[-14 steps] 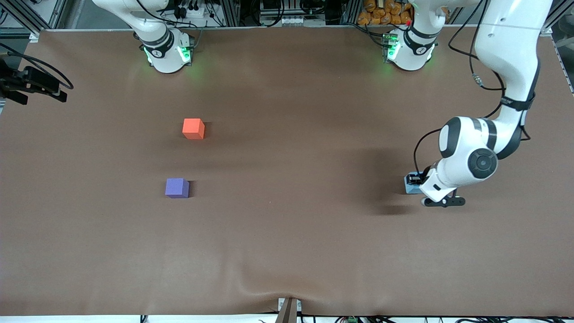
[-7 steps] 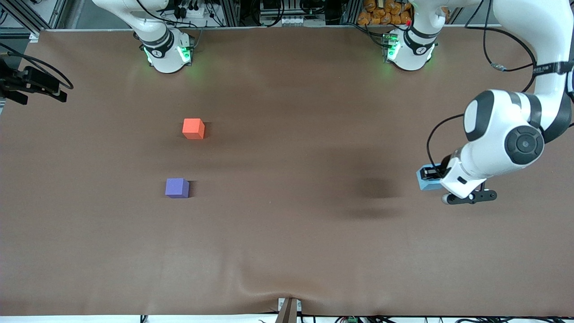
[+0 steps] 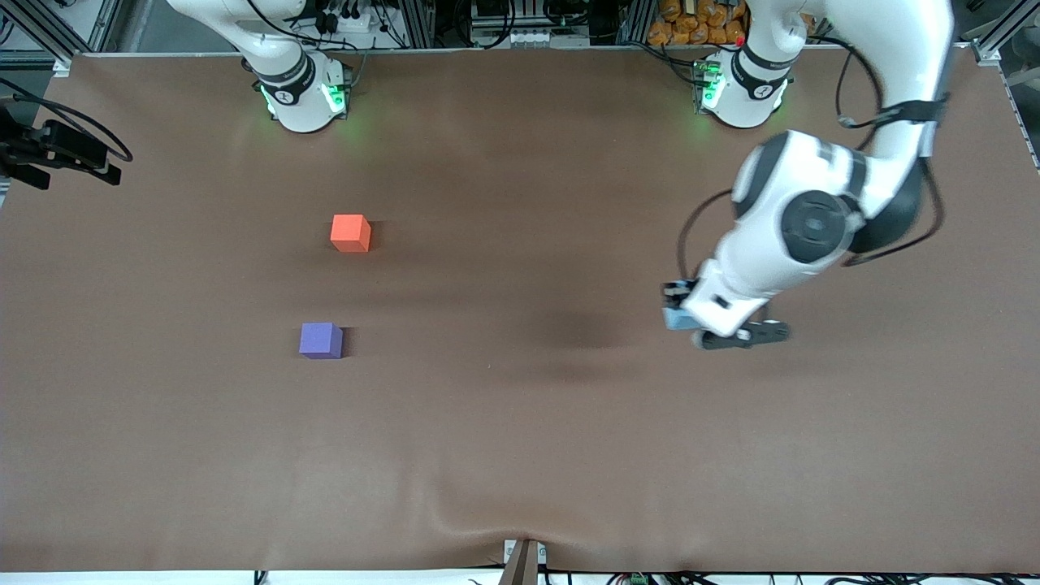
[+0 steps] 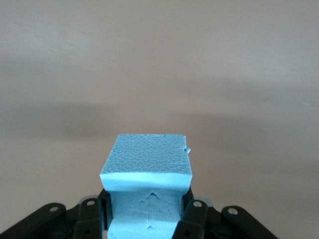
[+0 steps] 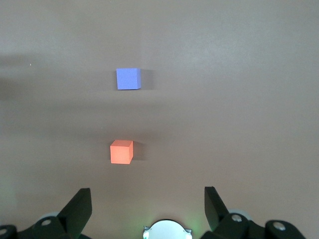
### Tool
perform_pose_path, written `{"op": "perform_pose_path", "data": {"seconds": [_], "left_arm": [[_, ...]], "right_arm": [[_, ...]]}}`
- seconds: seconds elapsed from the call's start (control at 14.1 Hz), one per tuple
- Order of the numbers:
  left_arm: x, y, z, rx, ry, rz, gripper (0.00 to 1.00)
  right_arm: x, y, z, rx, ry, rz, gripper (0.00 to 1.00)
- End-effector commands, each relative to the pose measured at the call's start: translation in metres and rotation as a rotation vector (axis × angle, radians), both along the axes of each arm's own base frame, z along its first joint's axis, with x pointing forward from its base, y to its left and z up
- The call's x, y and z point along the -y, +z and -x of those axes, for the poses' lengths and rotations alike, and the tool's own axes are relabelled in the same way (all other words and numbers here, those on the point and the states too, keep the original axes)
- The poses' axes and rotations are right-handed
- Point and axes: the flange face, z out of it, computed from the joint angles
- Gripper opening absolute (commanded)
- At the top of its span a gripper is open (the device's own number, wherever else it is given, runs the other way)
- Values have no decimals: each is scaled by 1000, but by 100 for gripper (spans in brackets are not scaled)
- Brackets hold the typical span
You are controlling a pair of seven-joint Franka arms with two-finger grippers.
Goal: Place blue block between orange and purple blocks
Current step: 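Carry the light-blue cube toward the table middle with the left gripper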
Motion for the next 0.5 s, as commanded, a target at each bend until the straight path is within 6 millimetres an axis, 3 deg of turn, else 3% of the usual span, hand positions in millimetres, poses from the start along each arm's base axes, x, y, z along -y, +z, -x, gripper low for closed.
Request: {"op": "perform_pose_path", "data": {"seconds": [0.0, 0.21, 0.42], "left_arm": [[61, -10, -1, -28, 32, 42, 0], [139, -40, 27, -21, 62, 35, 0], [193, -61, 59, 4, 43, 47, 0]], "right_arm": [[3, 2, 6, -1, 6, -8, 100], [2, 2, 6, -1, 8, -9, 100], [3, 2, 6, -1, 6, -9, 100]]}}
